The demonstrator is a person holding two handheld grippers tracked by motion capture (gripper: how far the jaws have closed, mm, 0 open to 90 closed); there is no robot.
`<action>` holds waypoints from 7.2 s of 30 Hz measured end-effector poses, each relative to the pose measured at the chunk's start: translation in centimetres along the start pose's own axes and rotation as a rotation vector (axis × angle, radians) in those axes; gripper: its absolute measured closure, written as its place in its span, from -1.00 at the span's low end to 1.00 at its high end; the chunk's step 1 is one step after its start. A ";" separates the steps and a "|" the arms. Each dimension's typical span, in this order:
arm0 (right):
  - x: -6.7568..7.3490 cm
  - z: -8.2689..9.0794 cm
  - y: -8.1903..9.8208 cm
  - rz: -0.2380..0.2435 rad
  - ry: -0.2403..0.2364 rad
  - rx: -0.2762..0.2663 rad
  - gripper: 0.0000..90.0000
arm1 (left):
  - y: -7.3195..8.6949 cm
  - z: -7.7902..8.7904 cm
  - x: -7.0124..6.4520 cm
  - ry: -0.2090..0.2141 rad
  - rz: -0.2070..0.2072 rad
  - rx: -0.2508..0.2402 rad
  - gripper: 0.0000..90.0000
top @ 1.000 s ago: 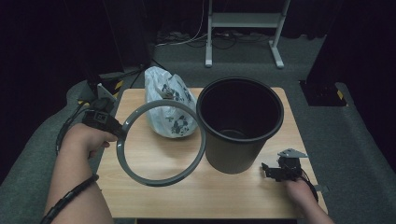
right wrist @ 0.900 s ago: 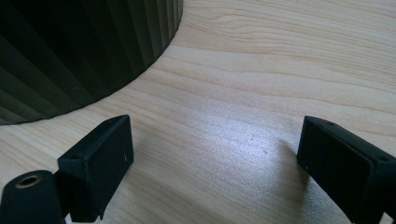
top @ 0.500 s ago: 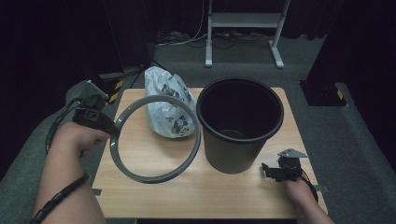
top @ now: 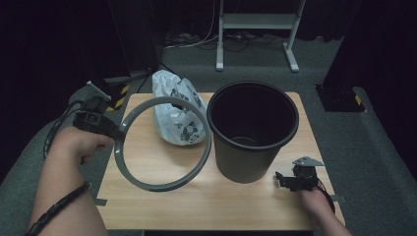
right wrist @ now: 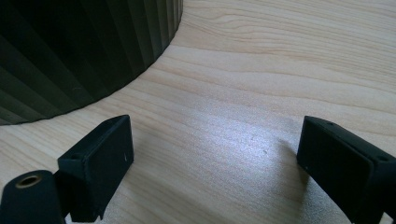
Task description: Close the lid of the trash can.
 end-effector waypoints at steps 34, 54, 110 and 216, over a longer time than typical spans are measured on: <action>0.0 0.1 0.1 -0.008 0.003 0.002 -0.76 | -4.0 1.0 -4.9 0.050 -0.063 -0.084 0.74; 0.1 0.1 0.1 -0.008 0.003 0.001 -0.76 | -6.8 -0.2 -9.9 0.045 -0.115 -0.082 0.74; 0.1 0.2 0.1 -0.005 -0.003 0.001 -0.75 | -12.8 -4.8 -20.7 0.035 -0.256 -0.026 0.74; 0.1 0.0 0.0 0.008 -0.010 -0.002 -0.76 | -12.9 -6.3 -18.2 -0.140 -0.264 -0.091 -0.19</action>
Point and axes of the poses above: each handheld gripper's, and its own axes: z roughly backward along the jaws, y roughly out of its underside, x roughly to its left, the point moved 9 cm from there along -z, roughly forward along the jaws, and after that the axes turned 10 degrees about y, right-handed, at the moved point
